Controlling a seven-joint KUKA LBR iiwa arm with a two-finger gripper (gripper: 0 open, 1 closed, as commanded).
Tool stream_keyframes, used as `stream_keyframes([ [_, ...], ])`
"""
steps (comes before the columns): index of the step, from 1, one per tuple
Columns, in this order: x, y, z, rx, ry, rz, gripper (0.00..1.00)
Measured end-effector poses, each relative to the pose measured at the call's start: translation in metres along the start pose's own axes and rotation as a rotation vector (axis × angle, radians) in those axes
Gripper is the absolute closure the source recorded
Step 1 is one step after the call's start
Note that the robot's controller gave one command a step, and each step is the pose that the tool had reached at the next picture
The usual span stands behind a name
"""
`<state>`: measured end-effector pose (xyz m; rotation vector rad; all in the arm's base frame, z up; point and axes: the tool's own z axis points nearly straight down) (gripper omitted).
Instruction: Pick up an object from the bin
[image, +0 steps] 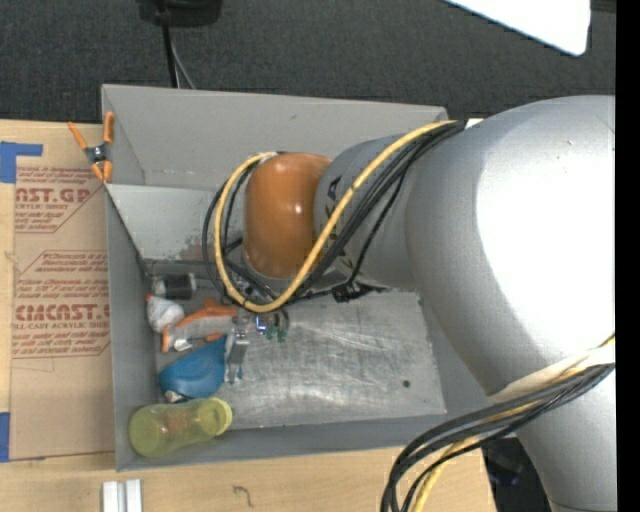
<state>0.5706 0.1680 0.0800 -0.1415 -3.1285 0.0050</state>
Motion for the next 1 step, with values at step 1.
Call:
stream_keyframes([
  [1,0.0099,0.0071,-0.001,-0.001,-0.009,0.112,1.0],
])
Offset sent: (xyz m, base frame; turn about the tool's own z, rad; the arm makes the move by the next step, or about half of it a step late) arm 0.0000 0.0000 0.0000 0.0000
